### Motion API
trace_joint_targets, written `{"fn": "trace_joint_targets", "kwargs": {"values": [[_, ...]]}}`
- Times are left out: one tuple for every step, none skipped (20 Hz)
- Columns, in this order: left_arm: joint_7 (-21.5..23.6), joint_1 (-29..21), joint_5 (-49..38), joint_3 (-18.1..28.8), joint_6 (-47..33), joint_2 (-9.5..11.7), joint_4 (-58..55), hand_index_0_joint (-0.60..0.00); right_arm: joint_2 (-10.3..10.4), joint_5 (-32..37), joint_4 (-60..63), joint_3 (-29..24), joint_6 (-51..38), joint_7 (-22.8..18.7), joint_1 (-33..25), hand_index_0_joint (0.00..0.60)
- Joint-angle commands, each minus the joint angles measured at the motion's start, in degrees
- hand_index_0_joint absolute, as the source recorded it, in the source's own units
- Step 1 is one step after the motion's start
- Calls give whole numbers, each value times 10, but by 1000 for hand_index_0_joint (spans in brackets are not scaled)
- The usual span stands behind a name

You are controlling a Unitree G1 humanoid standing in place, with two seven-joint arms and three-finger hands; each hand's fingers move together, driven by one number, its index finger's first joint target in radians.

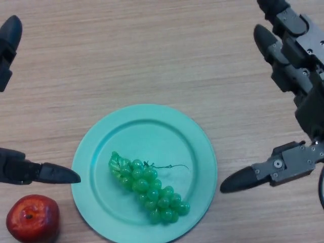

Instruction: Pick up the green grapes and place it on the plate

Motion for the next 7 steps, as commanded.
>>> {"fn": "trace_joint_targets", "kwargs": {"values": [[23, -11, -4, 32, -43, 25, -34, 0, -12, 26, -31, -6, -71, -24, -7, 0], [23, -8, -8, 34, -41, 24, -38, 0, -16, 33, -31, -7, -79, -28, 2, 0], [22, -6, -7, 34, -43, 22, -40, 0, -20, 40, -31, -10, -80, -32, 5, 0], [17, -3, -8, 37, -44, 22, -43, 0, -30, 53, -31, -14, -81, -41, 7, 0], [16, -3, -12, 40, -43, 22, -42, 0, -37, 58, -31, -14, -80, -47, 7, 0], [17, -3, -16, 44, -41, 22, -43, 0, -47, 64, -32, -11, -80, -57, 8, 0], [18, -2, -19, 46, -41, 22, -44, 0, -54, 68, -32, -8, -77, -63, 6, 0]]}}
